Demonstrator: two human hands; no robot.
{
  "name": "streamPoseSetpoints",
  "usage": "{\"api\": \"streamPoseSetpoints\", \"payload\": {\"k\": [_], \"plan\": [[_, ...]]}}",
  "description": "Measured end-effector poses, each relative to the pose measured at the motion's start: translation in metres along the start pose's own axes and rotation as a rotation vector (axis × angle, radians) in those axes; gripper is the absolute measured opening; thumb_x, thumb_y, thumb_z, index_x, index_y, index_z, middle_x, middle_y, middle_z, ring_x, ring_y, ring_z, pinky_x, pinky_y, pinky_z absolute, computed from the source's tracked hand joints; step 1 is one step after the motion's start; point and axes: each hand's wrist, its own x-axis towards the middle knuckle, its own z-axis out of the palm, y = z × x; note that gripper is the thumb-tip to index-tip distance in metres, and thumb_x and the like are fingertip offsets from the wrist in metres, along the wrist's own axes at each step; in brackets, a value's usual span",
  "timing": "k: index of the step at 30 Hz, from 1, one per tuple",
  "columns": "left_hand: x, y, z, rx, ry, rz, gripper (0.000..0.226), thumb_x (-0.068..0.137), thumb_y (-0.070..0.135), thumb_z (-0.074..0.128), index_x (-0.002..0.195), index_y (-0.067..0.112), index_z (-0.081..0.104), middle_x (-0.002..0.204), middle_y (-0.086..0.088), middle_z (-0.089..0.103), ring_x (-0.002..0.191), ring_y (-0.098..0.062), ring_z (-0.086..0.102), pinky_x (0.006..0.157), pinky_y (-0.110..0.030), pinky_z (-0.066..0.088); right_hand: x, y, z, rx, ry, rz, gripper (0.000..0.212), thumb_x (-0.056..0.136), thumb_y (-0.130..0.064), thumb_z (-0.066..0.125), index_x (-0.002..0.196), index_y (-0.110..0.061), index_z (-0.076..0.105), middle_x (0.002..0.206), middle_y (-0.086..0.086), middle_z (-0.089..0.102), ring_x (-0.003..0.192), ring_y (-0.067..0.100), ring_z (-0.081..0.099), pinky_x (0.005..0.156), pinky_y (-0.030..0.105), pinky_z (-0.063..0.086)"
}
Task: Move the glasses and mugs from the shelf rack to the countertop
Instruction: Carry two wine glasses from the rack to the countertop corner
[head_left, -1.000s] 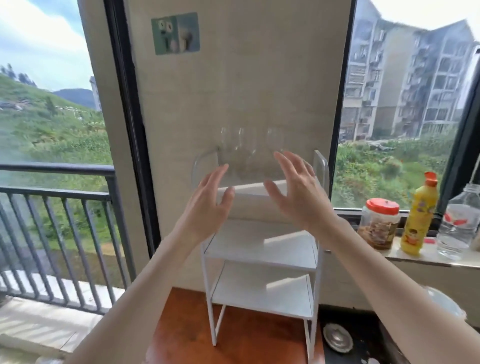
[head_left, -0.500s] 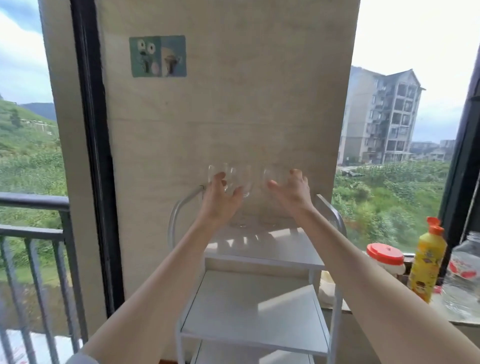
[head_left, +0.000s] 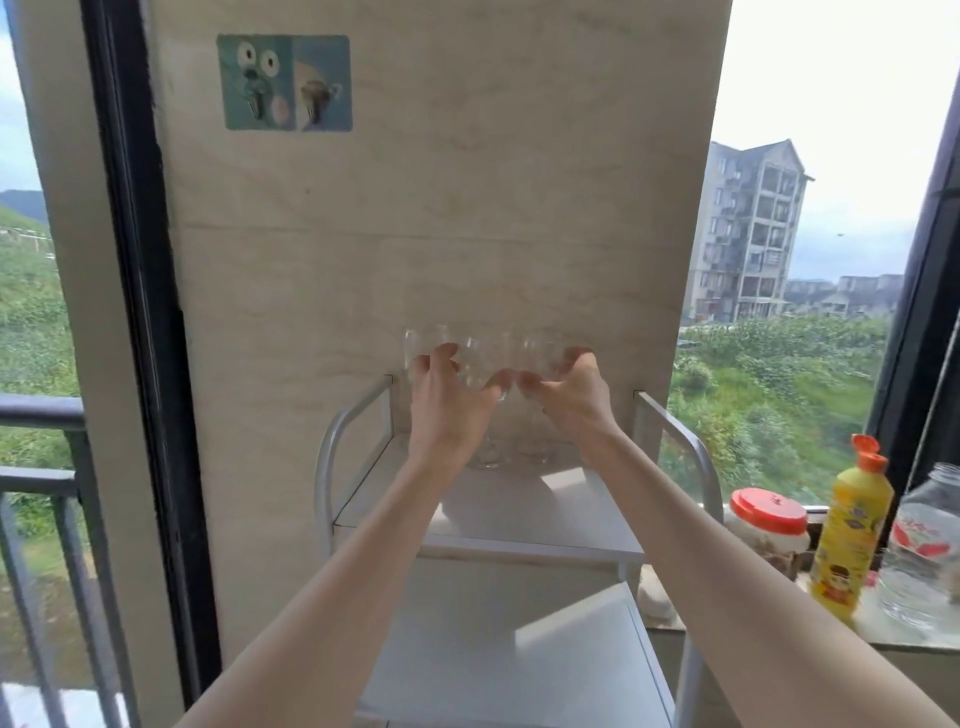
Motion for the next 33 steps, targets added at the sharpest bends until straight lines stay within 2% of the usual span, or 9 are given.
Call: {"api": "streamPoseSetpoints", "payload": {"k": [6, 10, 17, 20, 22, 24, 27, 29, 33], "plan": [[-0.004, 0.007, 0.007, -0.017, -0.019, -0.018, 0.084, 0.067, 0.047, 0.076, 0.132, 0.009, 0.037, 0.128, -0.009, 0.037, 0.109, -0.027, 0.049, 0.092, -0.029, 0.038, -0.002, 0.005, -0.002, 0.009, 0.017, -0.024, 0.069, 0.076, -0.029, 0.072, 0.13, -0.004, 0.036, 0.125, 0.011, 0.054, 0.113, 0.026, 0.053, 0.084, 0.026, 0.038], [-0.005, -0.001, 0.002, -0.076, -0.03, -0.022, 0.076, 0.069, 0.044, 0.075, 0.127, 0.013, 0.037, 0.116, -0.001, 0.044, 0.106, -0.023, 0.049, 0.084, -0.027, 0.036, -0.01, 0.005, 0.0, 0.026, -0.004, -0.03, 0.068, 0.077, -0.029, 0.072, 0.131, -0.007, 0.037, 0.126, 0.007, 0.053, 0.111, 0.024, 0.054, 0.083, 0.025, 0.037], [-0.034, 0.011, -0.02, -0.178, -0.004, 0.032, 0.07, 0.071, 0.037, 0.075, 0.126, 0.014, 0.04, 0.107, 0.002, 0.054, 0.079, -0.001, 0.048, 0.078, -0.03, 0.043, -0.04, -0.006, -0.021, 0.111, -0.047, -0.092, 0.062, 0.074, -0.025, 0.075, 0.126, -0.01, 0.045, 0.116, 0.003, 0.056, 0.105, 0.022, 0.057, 0.088, 0.032, 0.047], [-0.045, 0.015, -0.035, -0.239, 0.038, 0.051, 0.066, 0.074, 0.033, 0.074, 0.127, 0.014, 0.039, 0.099, 0.011, 0.053, 0.085, -0.003, 0.052, 0.081, -0.036, 0.049, -0.055, -0.02, -0.028, 0.087, -0.016, -0.189, 0.059, 0.074, -0.026, 0.073, 0.125, -0.013, 0.045, 0.106, -0.004, 0.054, 0.086, 0.011, 0.053, 0.065, 0.007, 0.038], [-0.061, 0.02, -0.047, -0.251, 0.063, 0.076, 0.064, 0.074, 0.033, 0.073, 0.127, 0.015, 0.041, 0.095, 0.017, 0.051, 0.083, -0.001, 0.053, 0.077, -0.031, 0.048, -0.074, -0.028, -0.039, 0.068, 0.017, -0.239, 0.057, 0.075, -0.028, 0.073, 0.124, -0.014, 0.046, 0.101, -0.009, 0.051, 0.079, 0.004, 0.049, 0.059, -0.001, 0.034], [-0.079, 0.028, -0.059, -0.27, 0.078, 0.105, 0.054, 0.075, 0.033, 0.072, 0.12, 0.016, 0.046, 0.093, 0.015, 0.054, 0.08, -0.007, 0.054, 0.072, -0.023, 0.046, -0.096, -0.032, -0.054, 0.016, 0.033, -0.283, 0.054, 0.076, -0.033, 0.071, 0.122, -0.016, 0.048, 0.1, -0.01, 0.051, 0.079, 0.005, 0.052, 0.061, 0.002, 0.036], [-0.11, 0.037, -0.072, -0.311, 0.053, 0.141, 0.041, 0.078, 0.032, 0.069, 0.109, 0.011, 0.053, 0.098, -0.002, 0.063, 0.081, -0.017, 0.056, 0.063, -0.011, 0.042, -0.136, -0.034, -0.077, -0.009, 0.053, -0.284, 0.056, 0.078, -0.033, 0.07, 0.126, -0.016, 0.047, 0.104, -0.008, 0.054, 0.091, 0.013, 0.057, 0.079, 0.025, 0.046], [-0.133, 0.042, -0.076, -0.334, -0.019, 0.141, 0.044, 0.079, 0.033, 0.068, 0.112, 0.008, 0.054, 0.103, -0.009, 0.064, 0.086, -0.021, 0.06, 0.064, -0.011, 0.043, -0.165, -0.032, -0.094, 0.021, 0.092, -0.26, 0.057, 0.078, -0.029, 0.07, 0.128, -0.014, 0.047, 0.106, -0.003, 0.057, 0.091, 0.016, 0.06, 0.083, 0.031, 0.05], [-0.193, 0.05, -0.081, -0.401, -0.191, 0.168, 0.076, 0.071, 0.051, 0.064, 0.129, 0.008, 0.044, 0.107, -0.003, 0.064, 0.088, -0.005, 0.06, 0.068, -0.007, 0.043, -0.223, -0.022, -0.127, 0.027, 0.151, -0.23, 0.064, 0.079, -0.031, 0.069, 0.134, -0.014, 0.04, 0.104, -0.004, 0.057, 0.076, 0.004, 0.061, 0.062, 0.015, 0.054]]}}
